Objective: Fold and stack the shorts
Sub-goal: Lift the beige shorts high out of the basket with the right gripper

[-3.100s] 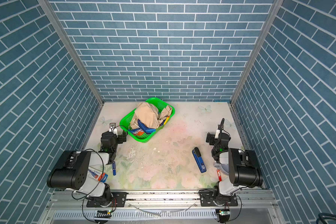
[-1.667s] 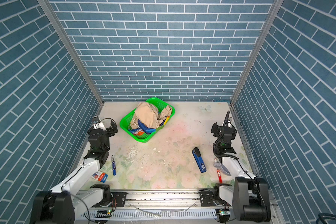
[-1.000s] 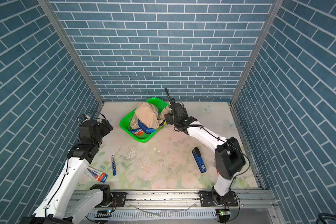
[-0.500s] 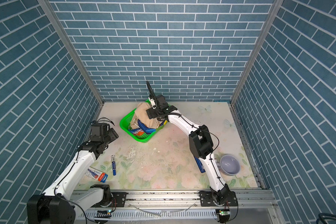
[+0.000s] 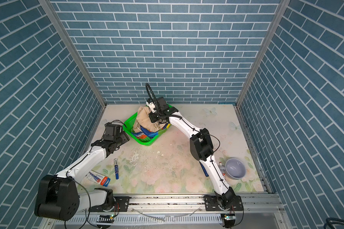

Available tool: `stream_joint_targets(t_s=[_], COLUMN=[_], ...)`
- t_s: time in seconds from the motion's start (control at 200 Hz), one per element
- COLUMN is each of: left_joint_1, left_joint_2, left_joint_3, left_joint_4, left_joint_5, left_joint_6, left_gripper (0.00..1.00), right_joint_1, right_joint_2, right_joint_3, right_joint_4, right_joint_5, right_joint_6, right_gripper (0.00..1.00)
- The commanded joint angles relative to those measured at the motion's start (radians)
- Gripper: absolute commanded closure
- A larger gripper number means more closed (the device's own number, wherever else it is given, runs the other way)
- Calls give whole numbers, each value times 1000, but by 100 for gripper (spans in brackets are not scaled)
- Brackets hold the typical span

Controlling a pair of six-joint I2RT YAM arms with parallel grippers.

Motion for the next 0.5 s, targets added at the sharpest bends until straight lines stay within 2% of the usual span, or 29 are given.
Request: stream_joint_targets(t_s=[0.0,0.325,0.495], left_joint_1=[-24,-61,-64], left_joint_2=[-7,-107,-174], left_joint_3=[23,12,14], left_joint_4=[23,18,-30], left_joint_5=[27,68,60], left_joint_6=[-16,-33,-22], left_gripper=[35,37,33], right_joint_1=[13,15,15], right_joint_2=[-143,-463,-608], right_joint_3=[25,10,6], right_joint_4=[-33,-26,-18], right_joint_5=[-15,83,104], right_joint_6=[-21,-107,-122], right_gripper=[100,100,100])
